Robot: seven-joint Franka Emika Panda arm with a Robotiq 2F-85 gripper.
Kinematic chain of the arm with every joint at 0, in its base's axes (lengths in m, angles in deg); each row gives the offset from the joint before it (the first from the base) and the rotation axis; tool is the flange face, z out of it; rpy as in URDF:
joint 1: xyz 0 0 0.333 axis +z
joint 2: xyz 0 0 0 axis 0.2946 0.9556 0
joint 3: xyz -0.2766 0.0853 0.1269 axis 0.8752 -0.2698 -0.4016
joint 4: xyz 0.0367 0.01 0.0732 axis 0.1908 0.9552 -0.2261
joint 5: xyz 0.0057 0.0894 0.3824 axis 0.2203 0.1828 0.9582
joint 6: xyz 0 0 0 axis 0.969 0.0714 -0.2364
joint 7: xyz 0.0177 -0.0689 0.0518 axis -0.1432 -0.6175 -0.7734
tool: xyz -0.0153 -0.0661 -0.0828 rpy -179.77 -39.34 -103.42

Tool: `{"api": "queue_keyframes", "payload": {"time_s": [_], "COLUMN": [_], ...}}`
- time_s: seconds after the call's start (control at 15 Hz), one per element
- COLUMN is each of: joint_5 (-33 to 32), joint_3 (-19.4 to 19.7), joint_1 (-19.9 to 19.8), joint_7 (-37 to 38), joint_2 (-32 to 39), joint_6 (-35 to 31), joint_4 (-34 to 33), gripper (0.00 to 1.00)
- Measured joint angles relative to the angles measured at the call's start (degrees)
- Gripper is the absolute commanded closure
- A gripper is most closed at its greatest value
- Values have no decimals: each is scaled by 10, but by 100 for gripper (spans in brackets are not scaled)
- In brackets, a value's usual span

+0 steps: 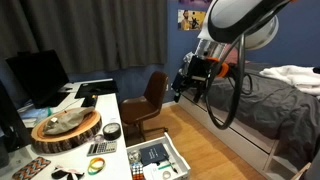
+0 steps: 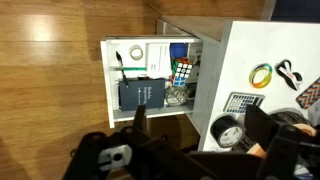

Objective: Put the black masking tape in the open drawer and then move the paper to the left

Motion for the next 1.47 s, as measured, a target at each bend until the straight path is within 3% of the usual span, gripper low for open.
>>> {"api": "queue_keyframes", "payload": {"time_s": [0.87,1.13,1.47], "joint_5": [0,0,-25], "joint_3": [-4,-41,-113], "joint_1": [0,0,-4], "joint_7": [2,52,190], "joint_2": [11,68,163], "joint_6": [-2,-2,-13], "joint_4": [-12,-67,-152], "gripper": [0,0,0]}}
